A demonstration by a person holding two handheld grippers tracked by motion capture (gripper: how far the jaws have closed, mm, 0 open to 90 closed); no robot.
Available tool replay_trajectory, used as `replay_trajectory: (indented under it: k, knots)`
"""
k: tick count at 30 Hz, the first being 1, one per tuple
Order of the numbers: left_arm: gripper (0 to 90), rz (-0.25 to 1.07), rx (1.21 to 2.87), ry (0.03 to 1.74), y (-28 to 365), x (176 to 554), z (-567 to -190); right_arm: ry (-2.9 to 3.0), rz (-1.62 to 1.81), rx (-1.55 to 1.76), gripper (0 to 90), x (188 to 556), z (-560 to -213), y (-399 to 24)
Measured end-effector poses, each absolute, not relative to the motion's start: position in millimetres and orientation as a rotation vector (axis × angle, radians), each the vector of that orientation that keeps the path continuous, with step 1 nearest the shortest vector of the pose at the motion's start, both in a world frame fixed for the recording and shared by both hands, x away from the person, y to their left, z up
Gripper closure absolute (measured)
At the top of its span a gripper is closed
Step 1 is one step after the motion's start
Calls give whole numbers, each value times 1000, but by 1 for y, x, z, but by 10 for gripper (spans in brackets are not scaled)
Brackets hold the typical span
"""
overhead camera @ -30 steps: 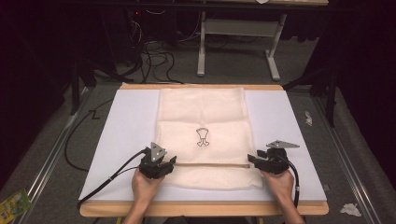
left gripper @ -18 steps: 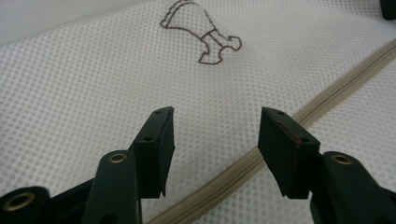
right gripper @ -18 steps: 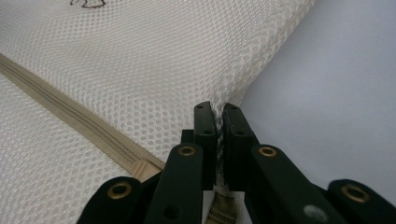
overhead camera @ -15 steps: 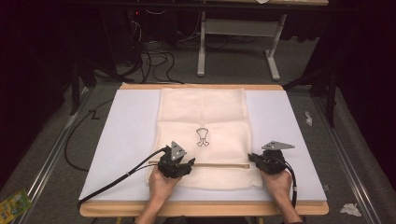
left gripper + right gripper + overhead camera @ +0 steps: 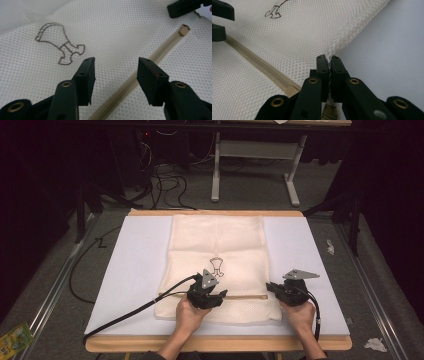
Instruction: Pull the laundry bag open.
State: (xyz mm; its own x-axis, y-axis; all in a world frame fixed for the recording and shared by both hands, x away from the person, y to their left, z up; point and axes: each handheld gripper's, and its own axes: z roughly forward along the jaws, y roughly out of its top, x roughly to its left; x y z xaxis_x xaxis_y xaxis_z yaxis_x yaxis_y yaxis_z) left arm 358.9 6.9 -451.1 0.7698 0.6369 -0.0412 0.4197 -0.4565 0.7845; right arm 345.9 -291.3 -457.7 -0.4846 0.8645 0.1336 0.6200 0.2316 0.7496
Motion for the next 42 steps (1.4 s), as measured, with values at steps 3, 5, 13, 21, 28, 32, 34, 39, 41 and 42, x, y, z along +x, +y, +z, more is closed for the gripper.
replay_trajectory:
  k: [3,5,13,21,28,32,34,39,41,42]
  knots:
    - [509,294,2123,751,-4,357,-453,2204,1112,1367,885,346,-456,-291]
    - [539,273,2128,731,-10,356,-454,2202,1124,1372,885,346,-457,-292]
    - [554,194,2129,684,-36,353,-454,2210,1139,1364,887,344,-454,-292]
    - [564,176,2159,652,-55,350,-455,2206,1158,1359,887,346,-452,-293]
    - [596,155,2171,631,-67,349,-457,2206,1181,1366,889,346,-451,-294]
    - [603,144,2169,622,-71,348,-457,2205,1187,1368,889,346,-450,-294]
    - [611,132,2161,623,-72,348,-457,2203,1194,1364,890,345,-448,-293]
    - [626,119,2153,621,-73,348,-459,2205,1199,1351,890,346,-446,-292]
    - [628,113,2147,624,-74,348,-460,2204,1202,1353,890,345,-445,-291]
    - [628,110,2144,625,-74,349,-460,2205,1205,1349,890,345,-444,-291]
